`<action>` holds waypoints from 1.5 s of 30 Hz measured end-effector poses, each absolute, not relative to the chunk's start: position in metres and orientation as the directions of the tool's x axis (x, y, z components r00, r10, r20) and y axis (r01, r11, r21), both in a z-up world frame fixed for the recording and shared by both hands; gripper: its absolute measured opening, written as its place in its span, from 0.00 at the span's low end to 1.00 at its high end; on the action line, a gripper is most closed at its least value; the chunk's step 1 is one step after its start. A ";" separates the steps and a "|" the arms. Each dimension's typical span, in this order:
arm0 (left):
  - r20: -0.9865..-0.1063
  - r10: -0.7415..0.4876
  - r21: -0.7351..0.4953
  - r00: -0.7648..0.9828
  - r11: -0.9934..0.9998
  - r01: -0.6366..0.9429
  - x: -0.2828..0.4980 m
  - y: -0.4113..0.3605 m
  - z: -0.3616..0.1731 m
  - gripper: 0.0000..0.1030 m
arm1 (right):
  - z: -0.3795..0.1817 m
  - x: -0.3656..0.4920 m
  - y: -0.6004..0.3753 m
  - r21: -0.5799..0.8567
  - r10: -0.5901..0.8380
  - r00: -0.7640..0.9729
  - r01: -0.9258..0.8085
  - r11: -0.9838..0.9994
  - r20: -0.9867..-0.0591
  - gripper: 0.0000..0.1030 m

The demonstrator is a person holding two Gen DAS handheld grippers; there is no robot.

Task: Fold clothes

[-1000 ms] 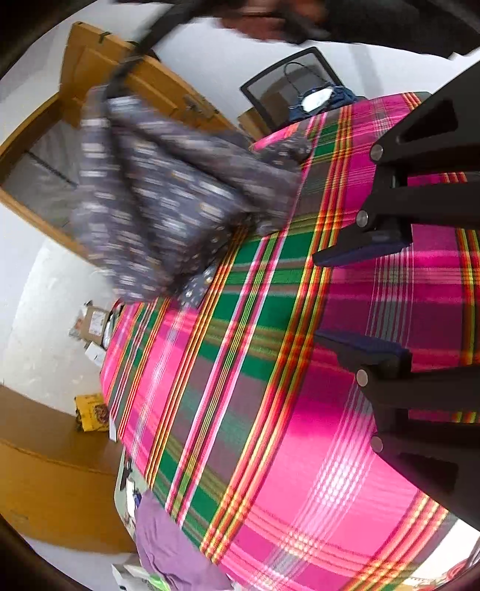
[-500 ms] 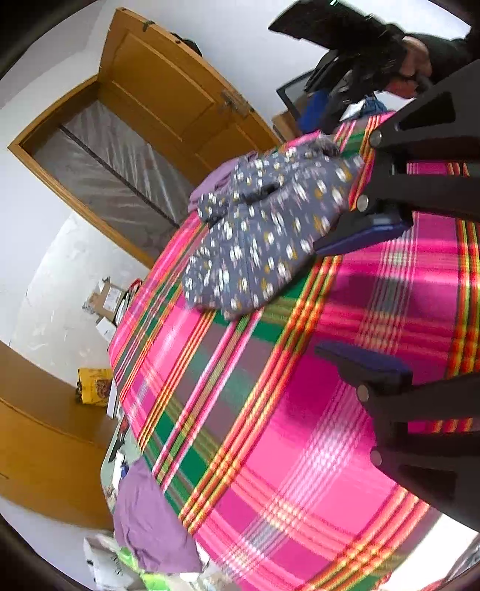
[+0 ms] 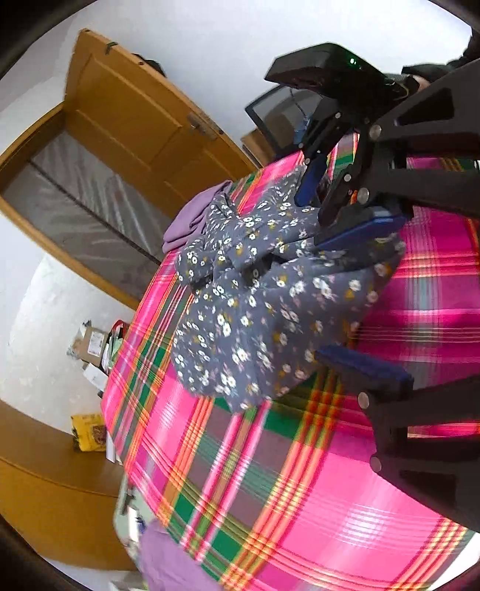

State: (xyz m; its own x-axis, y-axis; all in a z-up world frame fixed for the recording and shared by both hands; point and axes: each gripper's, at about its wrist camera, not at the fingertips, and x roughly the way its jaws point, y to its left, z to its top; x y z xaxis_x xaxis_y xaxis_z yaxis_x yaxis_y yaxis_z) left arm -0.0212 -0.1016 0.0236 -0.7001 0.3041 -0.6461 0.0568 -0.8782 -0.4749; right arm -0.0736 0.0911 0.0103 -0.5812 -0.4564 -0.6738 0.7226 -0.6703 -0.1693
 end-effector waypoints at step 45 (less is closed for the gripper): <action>-0.604 0.330 -0.582 -0.725 -0.804 0.119 0.044 -0.156 -0.013 0.05 | 0.050 -0.084 0.307 0.064 -0.045 -0.836 0.012 -0.998 -0.547 0.08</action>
State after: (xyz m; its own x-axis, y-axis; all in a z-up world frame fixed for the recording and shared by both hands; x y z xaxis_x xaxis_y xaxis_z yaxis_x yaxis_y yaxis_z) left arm 0.0441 -0.1560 -0.0128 -0.7250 0.3303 -0.6044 0.1192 -0.8041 -0.5824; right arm -0.0838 0.3070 0.0497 -0.8359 -0.0451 -0.5470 0.0121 -0.9979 0.0638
